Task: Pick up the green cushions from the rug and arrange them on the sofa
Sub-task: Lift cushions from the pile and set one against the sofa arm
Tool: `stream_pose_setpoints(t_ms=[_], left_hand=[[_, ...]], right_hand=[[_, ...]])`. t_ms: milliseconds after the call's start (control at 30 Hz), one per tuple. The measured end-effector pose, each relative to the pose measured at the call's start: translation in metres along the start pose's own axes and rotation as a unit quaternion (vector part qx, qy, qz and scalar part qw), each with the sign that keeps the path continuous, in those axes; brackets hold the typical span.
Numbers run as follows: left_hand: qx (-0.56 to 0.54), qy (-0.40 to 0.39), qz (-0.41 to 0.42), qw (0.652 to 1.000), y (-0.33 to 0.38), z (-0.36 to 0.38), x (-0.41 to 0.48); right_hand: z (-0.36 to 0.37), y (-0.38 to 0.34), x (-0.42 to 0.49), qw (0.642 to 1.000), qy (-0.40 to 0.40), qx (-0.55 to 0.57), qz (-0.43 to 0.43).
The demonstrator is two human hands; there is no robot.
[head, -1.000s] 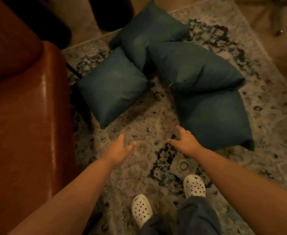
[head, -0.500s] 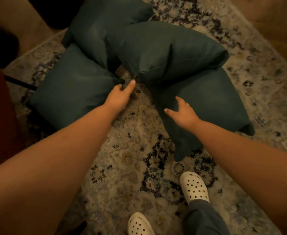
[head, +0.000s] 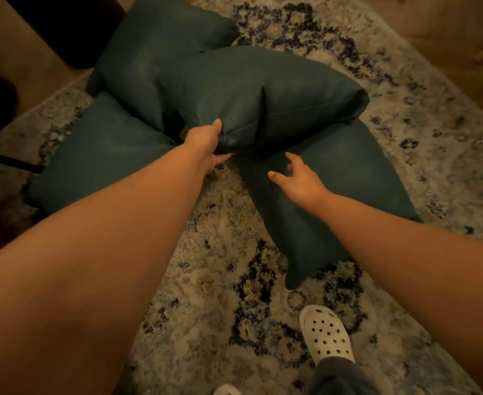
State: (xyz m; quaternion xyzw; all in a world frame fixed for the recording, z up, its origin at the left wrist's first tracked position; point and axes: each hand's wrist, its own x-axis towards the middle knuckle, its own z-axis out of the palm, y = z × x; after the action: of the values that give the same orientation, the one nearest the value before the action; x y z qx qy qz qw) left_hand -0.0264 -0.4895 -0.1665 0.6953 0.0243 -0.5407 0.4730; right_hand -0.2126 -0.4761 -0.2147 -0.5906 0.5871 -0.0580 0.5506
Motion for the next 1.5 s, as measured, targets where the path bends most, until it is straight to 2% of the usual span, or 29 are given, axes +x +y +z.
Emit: stream_pose_setpoints(t_ms=[67, 133, 233, 333, 400, 567, 667, 733, 867, 933, 1000, 1133, 1267, 1300, 1367, 1433, 1500], left_hand=[[-0.017, 0.001, 0.020, 1.000, 0.007, 0.004, -0.002], [-0.025, -0.005, 0.045, 0.999, 0.012, 0.007, -0.012], [-0.042, -0.032, 0.074, 0.996, 0.015, 0.005, -0.035], [-0.067, -0.051, 0.091, 0.992, 0.011, -0.009, -0.061], [-0.067, -0.052, 0.105, 0.991, 0.006, -0.024, -0.081], [0.031, -0.052, 0.142, 0.988, -0.018, -0.059, -0.127], [0.066, -0.054, 0.169, 0.982, -0.034, -0.067, -0.160], [0.082, -0.026, 0.170, 0.982, -0.043, -0.070, -0.179], [0.079, 0.065, 0.170, 0.980, -0.058, -0.077, -0.216], [0.022, 0.100, 0.134, 0.986, -0.063, -0.078, -0.237], [-0.105, 0.086, 0.084, 0.987, -0.062, -0.075, -0.255], [-0.199, 0.078, -0.011, 0.977, -0.052, -0.079, -0.289], [-0.166, -0.077, -0.176, 0.967, -0.043, -0.110, -0.322], [-0.162, -0.094, -0.199, 0.962, -0.041, -0.122, -0.325], [-0.175, -0.068, -0.172, 0.967, -0.037, -0.149, -0.329], [-0.206, 0.004, -0.104, 0.973, -0.029, -0.176, -0.335], [-0.250, 0.059, -0.061, 0.965, -0.019, -0.202, -0.342]], right_hand=[[-0.001, -0.004, 0.003, 0.998, -0.003, 0.057, 0.017], [-0.002, -0.011, 0.003, 0.984, -0.012, 0.165, 0.059], [-0.005, -0.029, 0.001, 0.925, -0.027, 0.364, 0.104], [-0.012, -0.048, 0.000, 0.861, -0.032, 0.494, 0.113], [-0.017, -0.063, -0.002, 0.837, -0.033, 0.531, 0.126], [-0.023, -0.097, -0.019, 0.816, -0.043, 0.527, 0.234], [-0.017, -0.103, -0.031, 0.815, 0.017, 0.506, 0.283], [-0.012, -0.106, -0.037, 0.818, 0.033, 0.508, 0.269], [0.000, -0.126, -0.055, 0.866, 0.102, 0.433, 0.227], [0.006, -0.140, -0.065, 0.904, 0.122, 0.359, 0.197], [0.010, -0.160, -0.076, 0.933, 0.115, 0.307, 0.149], [0.014, -0.207, -0.096, 0.965, 0.054, 0.257, 0.031], [0.017, -0.252, -0.122, 0.972, -0.036, 0.230, -0.041], [0.016, -0.263, -0.129, 0.971, -0.062, 0.224, -0.060], [0.012, -0.285, -0.144, 0.964, -0.117, 0.214, -0.102], [0.007, -0.307, -0.161, 0.958, -0.165, 0.186, -0.144], [0.004, -0.329, -0.181, 0.948, -0.215, 0.157, -0.175]])
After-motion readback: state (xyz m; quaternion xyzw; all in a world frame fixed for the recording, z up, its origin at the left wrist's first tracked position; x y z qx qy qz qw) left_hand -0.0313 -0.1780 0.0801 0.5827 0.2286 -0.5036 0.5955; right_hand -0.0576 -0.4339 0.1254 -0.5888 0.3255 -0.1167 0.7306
